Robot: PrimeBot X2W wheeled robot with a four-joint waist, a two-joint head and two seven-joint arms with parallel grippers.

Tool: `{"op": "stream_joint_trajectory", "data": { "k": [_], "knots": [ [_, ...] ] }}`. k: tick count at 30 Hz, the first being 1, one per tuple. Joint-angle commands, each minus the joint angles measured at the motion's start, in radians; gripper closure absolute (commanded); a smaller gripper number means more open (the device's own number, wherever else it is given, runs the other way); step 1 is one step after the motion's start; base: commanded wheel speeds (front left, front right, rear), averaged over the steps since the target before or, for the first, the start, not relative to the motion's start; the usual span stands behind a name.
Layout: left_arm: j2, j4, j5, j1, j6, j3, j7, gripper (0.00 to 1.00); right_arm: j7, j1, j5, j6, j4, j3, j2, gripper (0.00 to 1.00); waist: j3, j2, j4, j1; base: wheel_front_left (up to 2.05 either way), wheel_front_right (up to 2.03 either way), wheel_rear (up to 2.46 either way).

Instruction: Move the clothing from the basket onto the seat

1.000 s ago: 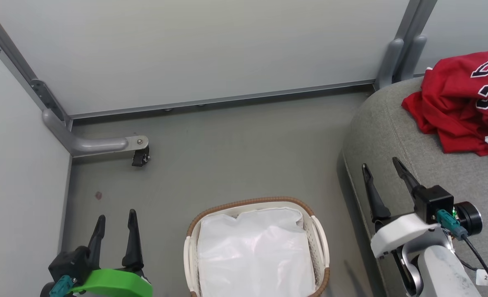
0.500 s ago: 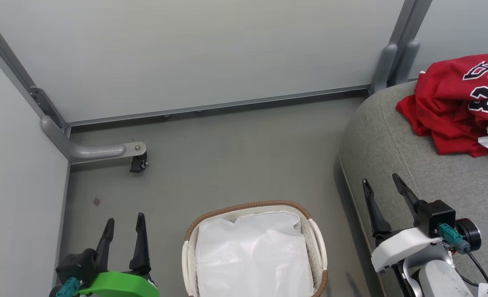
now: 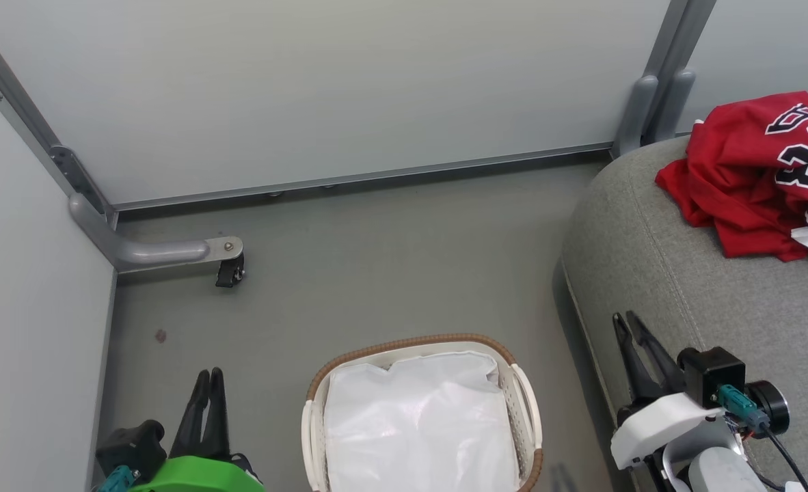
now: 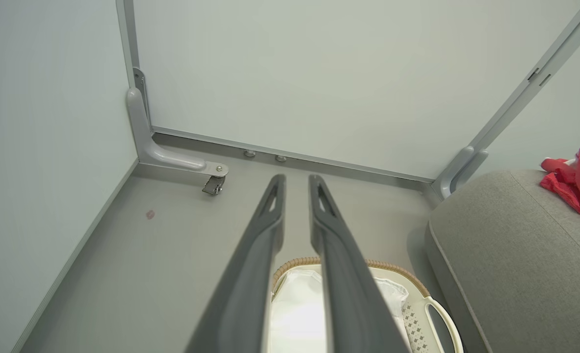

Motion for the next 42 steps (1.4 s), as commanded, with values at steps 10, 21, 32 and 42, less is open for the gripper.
{"op": "stream_joint_trajectory", "data": {
  "k": [10, 21, 32, 42],
  "knots": [
    [0.008, -0.012, -0.167, -0.012, 0.000, 0.014, 0.041, 1.00, 0.052, 0.001, 0.197, 0.000, -0.004, -0.023, -0.001, 1.00, -0.004, 0.0000, -0.002, 0.0000, 0.00, 0.00, 0.00],
    [0.015, -0.022, -0.333, -0.029, 0.000, 0.030, 0.083, 1.00, 0.098, 0.005, 0.395, 0.000, -0.020, -0.040, -0.002, 1.00, -0.008, 0.0000, -0.005, 0.0000, 0.00, 0.00, 0.00],
    [0.020, -0.037, -0.480, -0.043, -0.001, 0.047, 0.123, 1.00, 0.142, 0.008, 0.572, 0.000, -0.031, -0.057, -0.003, 1.00, -0.012, 0.0000, -0.008, 0.0000, 0.00, 0.00, 0.00],
    [0.023, -0.048, -0.597, -0.052, -0.001, 0.062, 0.157, 1.00, 0.177, 0.010, 0.715, 0.000, -0.040, -0.071, -0.004, 1.00, -0.016, 0.0000, -0.010, 0.0000, 0.00, 0.00, 0.00]
  ]
}}
